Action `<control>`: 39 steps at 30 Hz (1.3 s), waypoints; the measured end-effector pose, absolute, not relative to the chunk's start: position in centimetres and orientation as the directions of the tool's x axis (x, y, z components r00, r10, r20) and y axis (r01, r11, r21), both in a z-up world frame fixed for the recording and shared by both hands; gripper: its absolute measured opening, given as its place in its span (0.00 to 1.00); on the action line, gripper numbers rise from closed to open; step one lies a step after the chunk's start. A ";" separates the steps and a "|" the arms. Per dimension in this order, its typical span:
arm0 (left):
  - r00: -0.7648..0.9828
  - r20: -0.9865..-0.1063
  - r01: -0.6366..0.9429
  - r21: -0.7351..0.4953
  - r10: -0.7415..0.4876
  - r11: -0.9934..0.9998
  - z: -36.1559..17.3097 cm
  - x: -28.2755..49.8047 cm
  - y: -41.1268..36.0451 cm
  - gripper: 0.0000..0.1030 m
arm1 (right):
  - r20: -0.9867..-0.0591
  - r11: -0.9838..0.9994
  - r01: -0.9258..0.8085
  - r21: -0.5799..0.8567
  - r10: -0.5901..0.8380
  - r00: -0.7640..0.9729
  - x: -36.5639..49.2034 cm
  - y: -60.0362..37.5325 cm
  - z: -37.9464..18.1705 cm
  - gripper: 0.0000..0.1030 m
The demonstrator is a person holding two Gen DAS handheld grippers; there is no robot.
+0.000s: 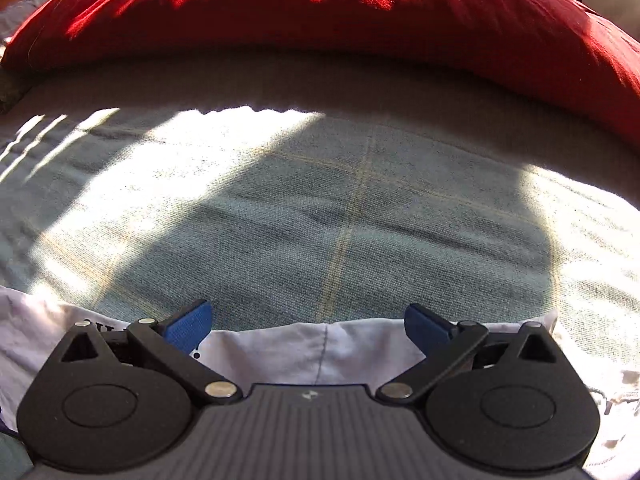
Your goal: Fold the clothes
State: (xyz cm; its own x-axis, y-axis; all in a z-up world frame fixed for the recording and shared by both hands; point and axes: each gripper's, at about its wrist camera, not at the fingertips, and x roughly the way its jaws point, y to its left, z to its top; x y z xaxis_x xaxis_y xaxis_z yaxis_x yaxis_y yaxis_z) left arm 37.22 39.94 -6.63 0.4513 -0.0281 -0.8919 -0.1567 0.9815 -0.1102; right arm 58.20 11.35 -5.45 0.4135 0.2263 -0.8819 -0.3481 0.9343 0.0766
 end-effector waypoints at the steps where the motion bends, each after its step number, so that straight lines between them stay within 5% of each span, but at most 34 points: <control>1: 0.459 -0.888 -0.169 -0.109 -0.019 0.980 -6.5 37.1 40.2 0.87 | -0.876 0.926 -0.363 0.104 0.258 0.407 57.4 11.2 -4.7 1.00; 12: 0.510 -0.860 -0.199 -0.112 0.006 0.974 -7.8 35.9 42.3 0.87 | -0.770 0.736 -0.612 0.288 0.558 0.309 46.5 17.5 -3.8 1.00; 18: 0.525 -0.851 -0.192 -0.117 0.001 0.974 -8.0 34.9 42.9 0.88 | -0.820 0.770 -0.612 0.182 0.462 0.338 44.5 20.0 -7.3 1.00; 25: 0.604 -0.793 -0.213 -0.258 -0.080 0.942 -6.6 35.7 45.4 0.88 | -0.755 0.763 -0.608 0.219 0.527 0.390 46.7 19.4 -4.3 1.00; 39: 0.640 -0.760 -0.297 -0.377 -0.110 0.877 -6.9 35.7 47.5 0.88 | -0.795 0.803 -0.560 0.204 0.470 0.384 52.6 22.1 -7.1 1.00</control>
